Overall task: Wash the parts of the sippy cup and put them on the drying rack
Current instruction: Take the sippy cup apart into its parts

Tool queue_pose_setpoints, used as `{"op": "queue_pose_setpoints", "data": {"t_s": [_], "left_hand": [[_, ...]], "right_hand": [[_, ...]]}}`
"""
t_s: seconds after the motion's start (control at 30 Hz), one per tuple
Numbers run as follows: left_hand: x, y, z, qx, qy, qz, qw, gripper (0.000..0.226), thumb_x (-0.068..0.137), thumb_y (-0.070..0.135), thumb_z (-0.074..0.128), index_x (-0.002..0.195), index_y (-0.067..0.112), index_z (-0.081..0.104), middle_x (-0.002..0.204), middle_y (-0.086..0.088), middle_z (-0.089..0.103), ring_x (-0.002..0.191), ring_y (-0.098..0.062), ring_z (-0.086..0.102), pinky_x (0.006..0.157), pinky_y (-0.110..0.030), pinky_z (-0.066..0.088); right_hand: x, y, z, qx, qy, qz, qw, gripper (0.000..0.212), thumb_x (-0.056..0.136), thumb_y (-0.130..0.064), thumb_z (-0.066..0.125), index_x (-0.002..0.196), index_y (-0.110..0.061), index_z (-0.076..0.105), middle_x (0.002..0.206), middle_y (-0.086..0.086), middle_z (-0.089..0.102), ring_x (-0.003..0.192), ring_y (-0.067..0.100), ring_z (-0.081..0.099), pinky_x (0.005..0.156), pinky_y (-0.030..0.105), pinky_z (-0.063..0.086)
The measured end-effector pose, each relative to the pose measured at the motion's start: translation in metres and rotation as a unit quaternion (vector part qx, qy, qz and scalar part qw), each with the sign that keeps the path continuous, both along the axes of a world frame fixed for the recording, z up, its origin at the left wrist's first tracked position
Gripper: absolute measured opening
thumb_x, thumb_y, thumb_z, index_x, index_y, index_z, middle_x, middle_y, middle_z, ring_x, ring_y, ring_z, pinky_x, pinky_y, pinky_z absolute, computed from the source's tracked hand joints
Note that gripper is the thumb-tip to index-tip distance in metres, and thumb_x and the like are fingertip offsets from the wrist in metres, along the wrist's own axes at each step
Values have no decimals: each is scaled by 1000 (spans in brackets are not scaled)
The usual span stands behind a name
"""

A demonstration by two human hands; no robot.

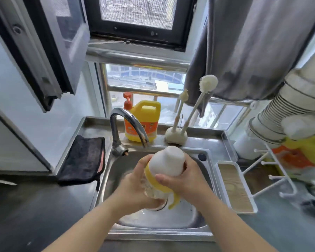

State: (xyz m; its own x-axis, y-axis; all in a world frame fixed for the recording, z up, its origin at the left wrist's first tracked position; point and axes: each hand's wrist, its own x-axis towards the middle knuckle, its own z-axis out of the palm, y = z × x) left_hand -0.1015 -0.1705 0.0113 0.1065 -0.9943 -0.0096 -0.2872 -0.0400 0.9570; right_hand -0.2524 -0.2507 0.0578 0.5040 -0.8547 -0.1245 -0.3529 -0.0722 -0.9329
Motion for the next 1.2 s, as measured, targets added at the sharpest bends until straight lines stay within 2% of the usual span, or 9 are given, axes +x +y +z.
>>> {"op": "queue_pose_setpoints", "data": {"t_s": [0.17, 0.23, 0.33, 0.4, 0.57, 0.7, 0.87, 1.03, 1.2], "left_hand": [[9, -14, 5, -9, -103, -17, 994, 99, 55, 22, 88, 124, 61, 29, 111, 23, 59, 105, -2, 58, 84, -20, 50], [11, -20, 1, -19, -188, -4, 982, 102, 52, 36, 86, 130, 56, 25, 118, 22, 55, 107, -5, 55, 87, -27, 49], [5, -25, -4, -24, -330, 0, 944, 105, 54, 51, 80, 134, 55, 12, 120, 9, 54, 108, -15, 51, 87, -27, 44], [-1, -26, -8, -34, -360, -3, 932, 104, 55, 52, 79, 133, 55, 10, 116, 5, 57, 105, -18, 52, 84, -27, 43], [-5, -28, -14, -15, -372, -36, 927, 100, 53, 65, 62, 135, 55, 7, 121, 8, 53, 108, -15, 49, 86, -24, 41], [-4, -28, -16, 25, -292, -42, 955, 99, 56, 50, 80, 135, 56, 19, 113, 23, 51, 103, -6, 50, 88, -22, 44], [-2, -26, -21, 18, -209, -23, 978, 100, 53, 44, 86, 127, 63, 21, 109, 33, 51, 100, -2, 54, 84, -17, 44], [0, -15, -37, 16, -170, -1, 985, 99, 49, 51, 84, 127, 62, 24, 115, 36, 47, 111, 7, 43, 92, -23, 40], [-13, -12, -54, 41, -162, 0, 986, 99, 47, 55, 82, 126, 64, 23, 114, 36, 47, 110, 6, 43, 89, -24, 38]], "right_hand": [[-31, -30, 13, 19, 97, 188, 977, 107, 60, -28, 89, 134, -61, 20, 137, -20, 35, 118, 4, 48, 91, 19, 48], [-36, -37, 21, -5, 153, 179, 972, 106, 57, -49, 84, 128, -68, 8, 135, -19, 32, 116, 8, 51, 95, 21, 45], [-32, -39, 31, -7, 197, 108, 974, 91, 55, -89, 49, 133, -51, 24, 121, -9, 53, 90, 10, 64, 82, 28, 56], [-25, -39, 31, -5, 274, 90, 957, 88, 60, -90, 41, 127, -34, 44, 111, -5, 59, 74, 11, 67, 72, 32, 59], [-33, -43, 22, -44, 294, 106, 949, 58, 62, -65, 72, 110, -37, 56, 105, -9, 61, 88, 10, 63, 78, 33, 57], [-49, -45, 23, -83, 257, 161, 949, 71, 59, -44, 85, 119, -48, 47, 118, -21, 48, 105, 4, 53, 91, 24, 47], [-55, -49, 9, -76, 216, 176, 957, 81, 61, -43, 84, 128, -58, 40, 123, -22, 39, 117, 2, 42, 102, 27, 39], [-80, -39, -15, 51, 88, 70, 992, 63, 64, -32, 87, 111, -52, 49, 115, -7, 57, 97, 6, 61, 73, 16, 52], [-119, -31, -57, 78, 133, -59, 986, 61, 66, -24, 85, 108, -37, 43, 114, -5, 55, 91, 5, 57, 66, 13, 47]]}}
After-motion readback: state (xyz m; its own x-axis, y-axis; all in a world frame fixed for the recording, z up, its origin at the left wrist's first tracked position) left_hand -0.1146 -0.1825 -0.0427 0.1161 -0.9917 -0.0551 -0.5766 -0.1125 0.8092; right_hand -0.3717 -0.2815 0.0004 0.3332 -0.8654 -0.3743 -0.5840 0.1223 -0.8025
